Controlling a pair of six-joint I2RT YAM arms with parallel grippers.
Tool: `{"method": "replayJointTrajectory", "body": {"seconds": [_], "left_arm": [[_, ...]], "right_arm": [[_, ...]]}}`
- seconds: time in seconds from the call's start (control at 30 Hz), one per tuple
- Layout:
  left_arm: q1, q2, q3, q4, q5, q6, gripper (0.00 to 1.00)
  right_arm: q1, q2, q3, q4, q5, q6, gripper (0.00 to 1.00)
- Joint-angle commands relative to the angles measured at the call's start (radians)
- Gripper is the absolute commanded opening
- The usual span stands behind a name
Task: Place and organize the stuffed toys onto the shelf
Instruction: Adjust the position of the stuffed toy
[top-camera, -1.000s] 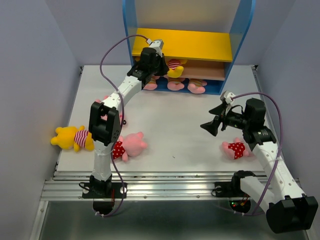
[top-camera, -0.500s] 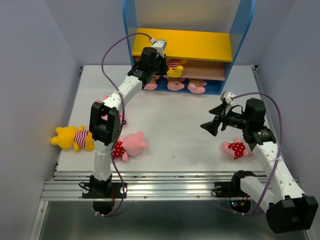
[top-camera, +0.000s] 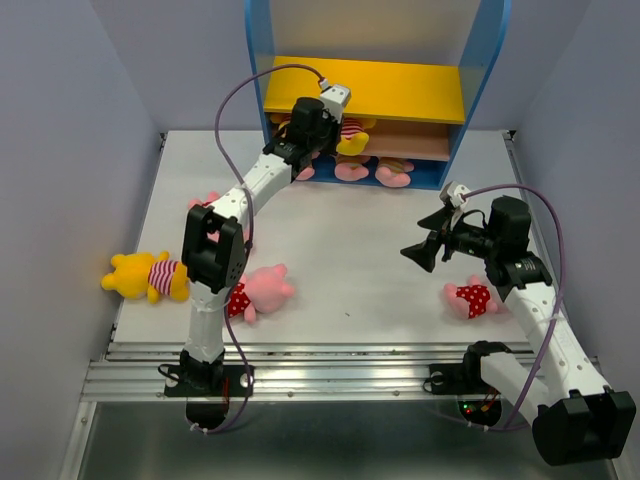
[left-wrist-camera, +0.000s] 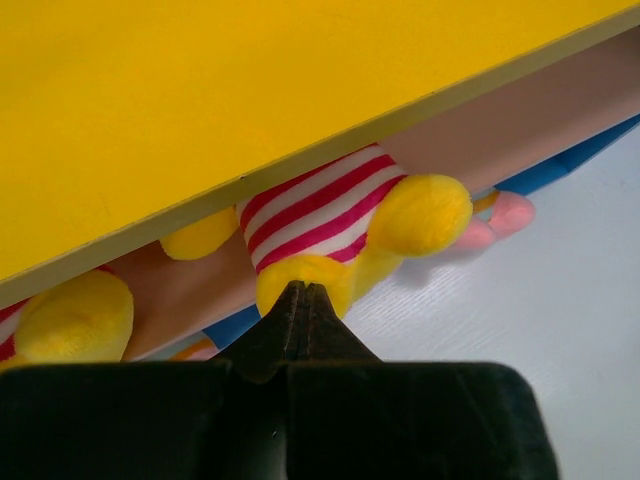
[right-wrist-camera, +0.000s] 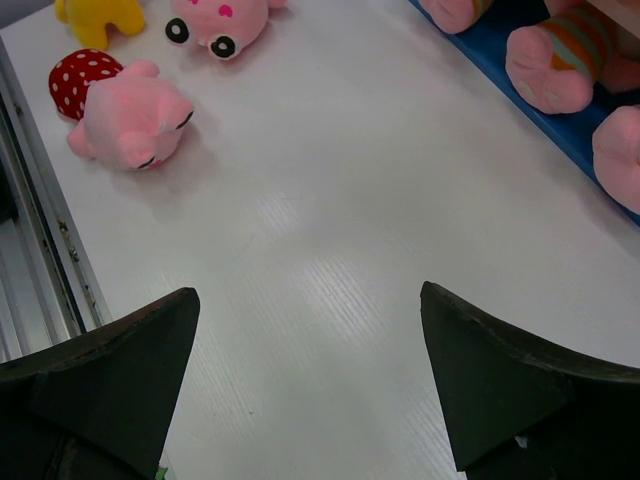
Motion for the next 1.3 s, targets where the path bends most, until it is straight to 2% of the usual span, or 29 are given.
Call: {"method": "replayJointTrajectory", "body": {"seconds": [0.0, 0.4, 1.03, 1.07, 1.1, 1.27], "left_arm": [[-0.022, -0.052, 0.02, 0.032, -0.034, 0.089, 0.0], [-0.025, 0.002, 0.12, 0.001, -0.083, 0.154, 0.0], [-0.025, 0.017, 0.103, -0.005, -0.089, 0.134, 0.01], [-0.025, 0.016, 0.104, -0.005, -0.092, 0.129, 0.03], [-0.025, 0.014, 0.103, -0.005, -0.097, 0.128, 0.13], [-0.025, -0.001, 0.089, -0.004, -0.114, 0.109, 0.4]], "right_arm": [[-0.003, -0.004, -0.002, 0.017, -0.001, -0.016, 0.97], [-0.003, -0.004, -0.002, 0.017, 0.001, -0.018, 0.97], [-0.003, 0.002, -0.002, 0.016, 0.002, -0.019, 0.97], [-0.003, 0.001, -0.001, 0.016, 0.001, -0.019, 0.97], [-0.003, 0.002, -0.002, 0.016, 0.002, -0.019, 0.97], [-0.003, 0.001, -0.002, 0.014, 0.001, -0.019, 0.97]]}}
